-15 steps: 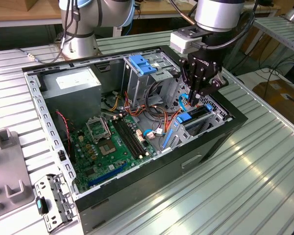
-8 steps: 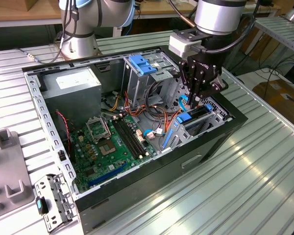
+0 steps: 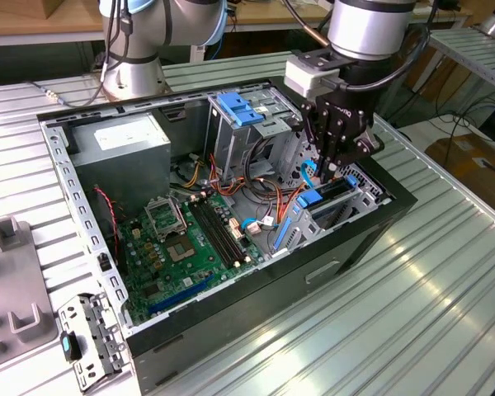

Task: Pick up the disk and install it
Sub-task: 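Insert the second disk wire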

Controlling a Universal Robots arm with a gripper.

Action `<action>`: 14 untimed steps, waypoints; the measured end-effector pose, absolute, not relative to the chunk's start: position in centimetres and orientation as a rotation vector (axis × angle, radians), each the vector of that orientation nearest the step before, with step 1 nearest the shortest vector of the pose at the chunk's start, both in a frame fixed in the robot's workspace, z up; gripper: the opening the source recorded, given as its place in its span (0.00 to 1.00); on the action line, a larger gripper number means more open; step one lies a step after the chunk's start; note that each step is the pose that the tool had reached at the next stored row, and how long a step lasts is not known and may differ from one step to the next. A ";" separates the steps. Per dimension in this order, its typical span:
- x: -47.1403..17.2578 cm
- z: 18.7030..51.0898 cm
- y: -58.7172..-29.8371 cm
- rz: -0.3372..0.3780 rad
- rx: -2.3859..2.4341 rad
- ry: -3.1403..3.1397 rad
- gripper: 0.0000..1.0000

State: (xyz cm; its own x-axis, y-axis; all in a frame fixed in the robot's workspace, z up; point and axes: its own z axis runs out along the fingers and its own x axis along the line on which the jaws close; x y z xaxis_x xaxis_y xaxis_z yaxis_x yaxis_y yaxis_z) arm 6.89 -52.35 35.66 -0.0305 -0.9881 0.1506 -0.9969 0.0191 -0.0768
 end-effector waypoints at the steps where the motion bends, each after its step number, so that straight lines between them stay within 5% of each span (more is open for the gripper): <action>1: 6.9 35.7 -52.4 0.243 2.153 -2.209 0.16; 14: 6.6 35.4 -55.0 0.195 2.229 -2.303 0.16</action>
State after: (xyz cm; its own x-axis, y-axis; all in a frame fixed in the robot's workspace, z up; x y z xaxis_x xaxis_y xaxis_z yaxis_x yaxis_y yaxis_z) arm 6.56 -55.04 35.41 -0.0353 -0.9988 0.0347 -0.9904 0.0303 -0.1352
